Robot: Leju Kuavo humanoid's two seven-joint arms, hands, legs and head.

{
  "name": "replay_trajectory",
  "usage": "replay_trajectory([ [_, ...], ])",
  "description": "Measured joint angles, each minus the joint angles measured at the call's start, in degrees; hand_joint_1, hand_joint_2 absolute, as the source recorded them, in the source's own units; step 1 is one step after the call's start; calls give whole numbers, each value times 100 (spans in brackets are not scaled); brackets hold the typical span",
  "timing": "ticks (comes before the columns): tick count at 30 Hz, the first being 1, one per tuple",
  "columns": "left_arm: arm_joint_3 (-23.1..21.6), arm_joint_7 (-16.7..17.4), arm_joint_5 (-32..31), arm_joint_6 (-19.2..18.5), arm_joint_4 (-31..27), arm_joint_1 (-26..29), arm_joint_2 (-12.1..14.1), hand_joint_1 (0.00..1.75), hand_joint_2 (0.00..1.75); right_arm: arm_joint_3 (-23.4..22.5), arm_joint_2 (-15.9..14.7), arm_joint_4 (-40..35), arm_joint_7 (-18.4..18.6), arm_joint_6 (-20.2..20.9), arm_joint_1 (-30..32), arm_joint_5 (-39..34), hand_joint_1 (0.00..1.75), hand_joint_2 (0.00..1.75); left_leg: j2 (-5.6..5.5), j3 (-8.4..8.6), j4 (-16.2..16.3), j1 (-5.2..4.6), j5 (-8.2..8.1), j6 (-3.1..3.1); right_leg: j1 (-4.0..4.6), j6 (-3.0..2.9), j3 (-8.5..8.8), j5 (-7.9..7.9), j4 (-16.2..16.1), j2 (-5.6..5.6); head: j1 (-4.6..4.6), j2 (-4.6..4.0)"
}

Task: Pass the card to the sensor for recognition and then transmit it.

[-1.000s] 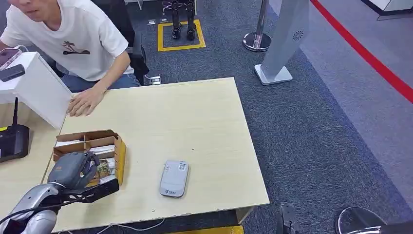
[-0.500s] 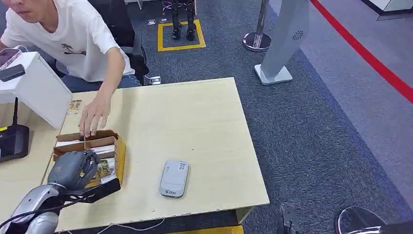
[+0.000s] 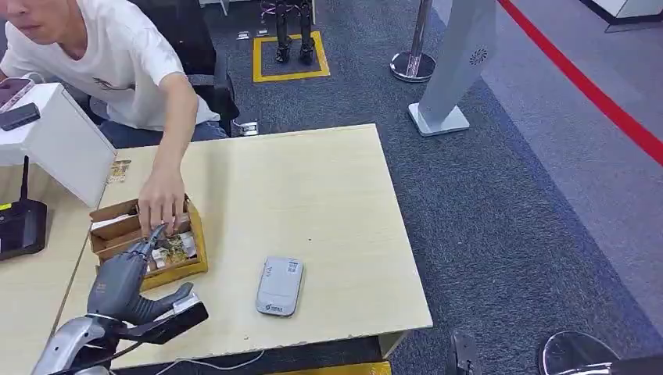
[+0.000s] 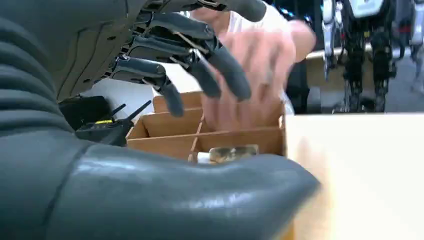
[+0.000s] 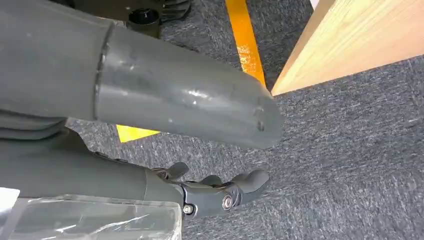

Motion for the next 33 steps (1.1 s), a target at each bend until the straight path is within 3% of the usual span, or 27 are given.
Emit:
replay_trajectory([
  [5, 0, 0, -153, 329, -371, 506, -267, 0, 0, -2, 0, 2, -52, 0, 81, -52, 0, 0, 0, 0, 0, 0, -5, 6, 0, 4, 0, -5, -1, -1, 0, 0],
  [12, 7, -11, -168, 428, -603, 851, -385, 0, 0, -15, 0, 2, -70, 0, 96, -65, 0, 0, 0, 0, 0, 0, -4, 6, 0, 4, 0, -4, 0, -1, -2, 0],
  [33, 17, -112, -175, 500, -741, 1009, -534, 0, 0, -26, -9, 2, -70, -9, 107, -17, 0, 0, -1, 0, 0, 0, -4, 6, 0, 4, 1, -4, 0, -1, 0, 0],
])
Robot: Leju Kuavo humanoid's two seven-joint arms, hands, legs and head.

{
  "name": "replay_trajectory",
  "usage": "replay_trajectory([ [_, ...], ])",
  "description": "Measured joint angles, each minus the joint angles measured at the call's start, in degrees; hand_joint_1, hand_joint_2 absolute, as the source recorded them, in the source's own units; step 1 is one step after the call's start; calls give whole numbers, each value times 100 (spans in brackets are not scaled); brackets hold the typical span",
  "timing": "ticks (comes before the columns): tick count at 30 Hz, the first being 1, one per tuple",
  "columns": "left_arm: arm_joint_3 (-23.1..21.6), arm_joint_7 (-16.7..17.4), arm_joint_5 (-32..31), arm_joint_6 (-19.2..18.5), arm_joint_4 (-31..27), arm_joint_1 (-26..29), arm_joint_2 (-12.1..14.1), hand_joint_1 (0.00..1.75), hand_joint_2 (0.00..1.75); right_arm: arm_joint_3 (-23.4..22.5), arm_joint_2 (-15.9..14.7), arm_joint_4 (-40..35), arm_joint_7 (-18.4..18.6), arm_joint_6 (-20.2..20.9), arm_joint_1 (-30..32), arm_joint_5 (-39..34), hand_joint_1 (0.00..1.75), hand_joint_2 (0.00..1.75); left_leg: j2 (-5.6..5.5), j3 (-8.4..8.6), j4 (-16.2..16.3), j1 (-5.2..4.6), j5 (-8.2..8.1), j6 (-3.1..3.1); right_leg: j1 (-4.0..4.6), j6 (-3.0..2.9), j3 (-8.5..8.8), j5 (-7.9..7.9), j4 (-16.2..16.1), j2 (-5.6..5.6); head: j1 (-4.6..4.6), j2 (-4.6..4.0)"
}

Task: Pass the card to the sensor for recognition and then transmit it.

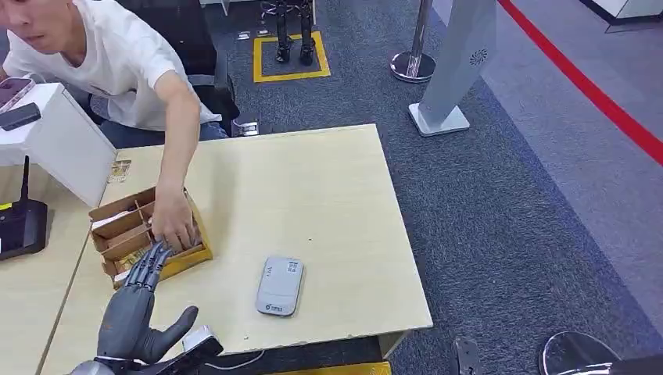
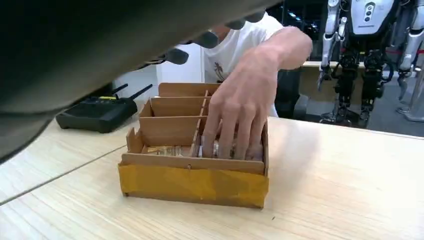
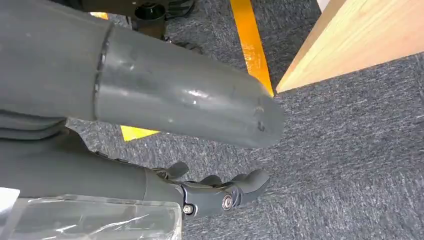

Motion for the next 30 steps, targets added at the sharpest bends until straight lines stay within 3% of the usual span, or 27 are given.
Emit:
replay_trajectory([
  [1, 0, -11, 0, 0, -7, 0, -4, 0, 0, 0, -2, 0, 0, 0, -1, 2, 0, 0, 0, 0, 0, 0, 0, 0, 0, 0, 0, 0, 0, 0, 0, -2],
  [2, 0, -22, 2, 0, -11, -1, -9, 0, 175, 0, -4, 0, 2, 0, -1, 4, 0, 0, 0, 0, 0, 0, 0, 0, 0, 0, 0, 0, 0, 0, 0, 0],
  [30, 2, -59, 7, 37, -31, 8, -15, 0, 175, -13, -20, 0, 13, 0, -1, 68, 0, 0, 0, 0, 0, 0, 0, 0, 0, 0, 0, 0, 0, 0, 0, -2],
])
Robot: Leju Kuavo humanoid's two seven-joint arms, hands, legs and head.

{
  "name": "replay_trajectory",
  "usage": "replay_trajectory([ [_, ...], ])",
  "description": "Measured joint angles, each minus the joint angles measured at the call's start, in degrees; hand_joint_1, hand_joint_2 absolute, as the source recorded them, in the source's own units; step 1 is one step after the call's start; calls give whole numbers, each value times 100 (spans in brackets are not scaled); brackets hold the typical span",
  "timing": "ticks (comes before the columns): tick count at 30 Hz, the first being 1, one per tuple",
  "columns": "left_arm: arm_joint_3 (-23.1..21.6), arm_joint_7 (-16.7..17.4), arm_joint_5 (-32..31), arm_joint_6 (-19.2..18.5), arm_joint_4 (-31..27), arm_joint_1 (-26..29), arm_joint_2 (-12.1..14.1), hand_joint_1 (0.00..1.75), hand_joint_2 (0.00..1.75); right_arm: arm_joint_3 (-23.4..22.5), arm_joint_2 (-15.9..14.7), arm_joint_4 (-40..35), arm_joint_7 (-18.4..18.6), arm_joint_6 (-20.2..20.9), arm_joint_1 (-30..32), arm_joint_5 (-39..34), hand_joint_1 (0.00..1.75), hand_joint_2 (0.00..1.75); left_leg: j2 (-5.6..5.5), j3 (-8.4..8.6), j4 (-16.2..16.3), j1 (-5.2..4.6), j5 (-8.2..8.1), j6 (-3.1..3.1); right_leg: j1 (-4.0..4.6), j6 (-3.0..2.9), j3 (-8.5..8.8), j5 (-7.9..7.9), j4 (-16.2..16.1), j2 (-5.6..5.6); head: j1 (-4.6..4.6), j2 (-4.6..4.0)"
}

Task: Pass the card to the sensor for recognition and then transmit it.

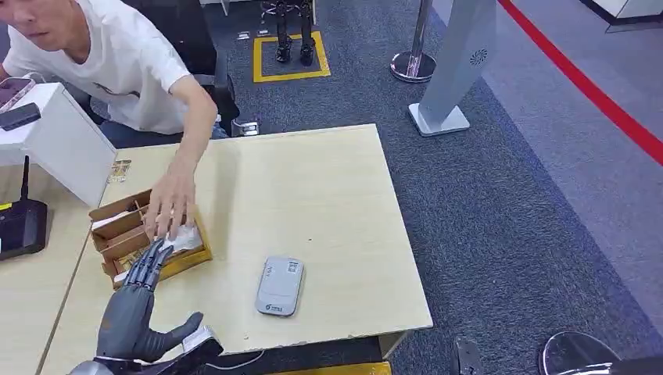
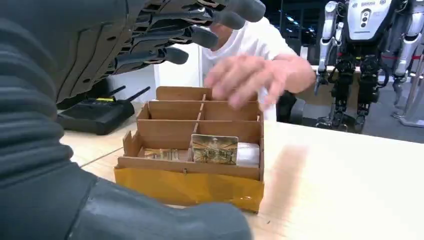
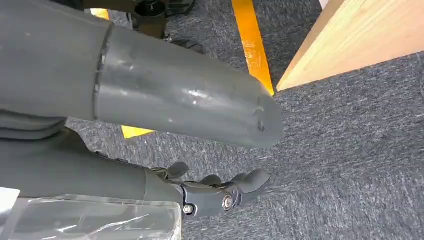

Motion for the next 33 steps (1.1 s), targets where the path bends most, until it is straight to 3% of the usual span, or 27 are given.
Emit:
replay_trajectory([
  [33, 0, 0, -2, 17, -44, 30, -2, 0, 175, -4, -9, 0, 13, 0, 0, 4, 0, 0, 0, 0, 0, 0, 0, 0, 0, 0, 0, 0, 0, 0, 0, 2],
])
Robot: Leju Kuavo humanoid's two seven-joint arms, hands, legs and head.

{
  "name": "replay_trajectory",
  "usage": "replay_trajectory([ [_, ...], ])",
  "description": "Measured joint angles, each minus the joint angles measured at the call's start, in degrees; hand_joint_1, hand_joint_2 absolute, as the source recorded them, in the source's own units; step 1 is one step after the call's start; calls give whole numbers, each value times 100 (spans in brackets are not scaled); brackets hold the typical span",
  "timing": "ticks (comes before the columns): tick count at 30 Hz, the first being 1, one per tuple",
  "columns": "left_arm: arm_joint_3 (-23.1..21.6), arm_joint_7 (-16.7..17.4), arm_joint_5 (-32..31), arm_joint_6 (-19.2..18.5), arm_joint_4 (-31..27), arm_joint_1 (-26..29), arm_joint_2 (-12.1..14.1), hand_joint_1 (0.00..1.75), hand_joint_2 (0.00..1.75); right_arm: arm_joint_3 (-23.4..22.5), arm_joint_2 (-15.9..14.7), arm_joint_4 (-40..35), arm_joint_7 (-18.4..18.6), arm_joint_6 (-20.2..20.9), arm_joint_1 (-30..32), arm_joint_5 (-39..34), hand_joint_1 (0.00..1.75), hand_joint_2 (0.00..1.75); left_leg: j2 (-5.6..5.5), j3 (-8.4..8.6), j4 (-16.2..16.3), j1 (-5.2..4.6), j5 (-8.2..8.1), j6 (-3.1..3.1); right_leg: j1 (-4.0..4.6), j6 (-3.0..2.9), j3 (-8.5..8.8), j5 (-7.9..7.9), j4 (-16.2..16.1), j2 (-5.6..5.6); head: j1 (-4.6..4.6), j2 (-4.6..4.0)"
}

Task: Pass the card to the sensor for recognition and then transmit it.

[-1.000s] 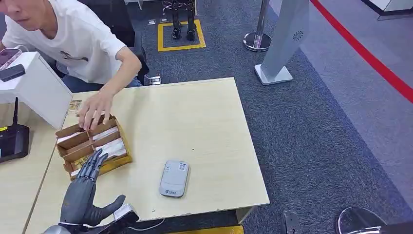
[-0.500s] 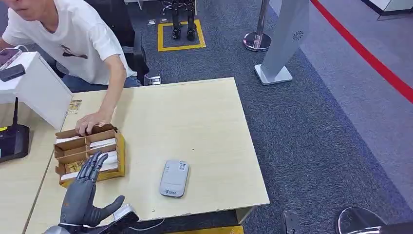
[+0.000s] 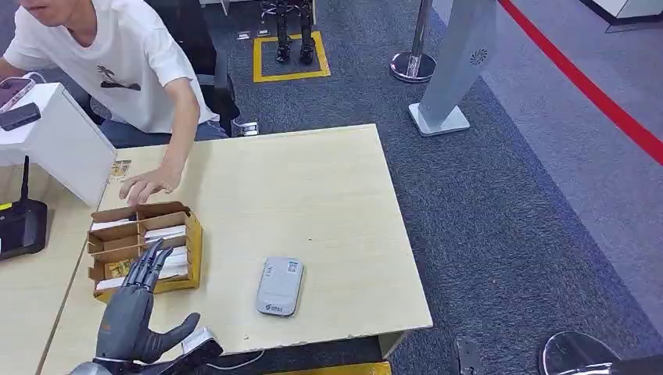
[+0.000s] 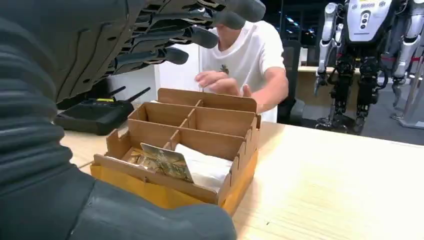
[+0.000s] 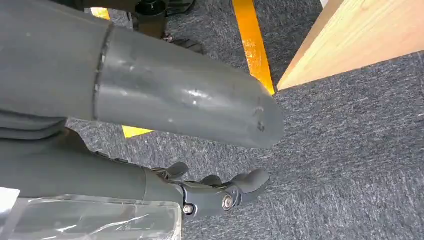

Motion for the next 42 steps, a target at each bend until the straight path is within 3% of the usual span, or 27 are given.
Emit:
replay_trajectory([
  [12, 7, 69, -111, -65, -2, 6, 8, 0, 175, -4, -2, 0, 22, -15, 0, 37, 0, 0, 0, 0, 0, 0, 0, 0, 0, 0, 1, 0, 0, 0, 0, -2],
  [14, 41, 258, -223, -260, -28, 80, 221, 0, 175, -4, -4, 0, 37, -15, -2, 37, 0, 0, 4, 2, -1, 3, 0, 0, 1, -1, 1, 0, 1, 3, 0, -2],
  [19, 284, 448, -257, -199, -260, 586, 492, 0, 175, -35, -13, 0, 24, -15, 20, -7, 0, 0, 5, 1, -2, 2, -1, 0, 1, -1, -1, -6, 1, 5, -4, 0],
  [25, 323, 645, -479, -31, -463, 991, 507, 0, 175, -72, -15, 0, 0, -15, 43, -42, 0, 0, 3, 0, -1, -3, -7, 8, 1, 5, 1, -10, 0, 0, -2, 0],
  [33, 323, 658, -500, -15, -544, 1099, 507, 0, 175, -138, -17, 0, -2, -15, 46, -48, 0, 0, 1, 1, -1, -3, -6, 9, 0, 6, 4, -8, 0, -2, -2, 0],
  [42, 332, 944, -675, 151, -656, 1335, 503, 0, 175, -170, -20, 0, -24, -17, 72, -85, 0, 0, 1, 0, -1, -2, -7, 9, 0, 6, 2, -10, 0, -2, -2, -2],
])
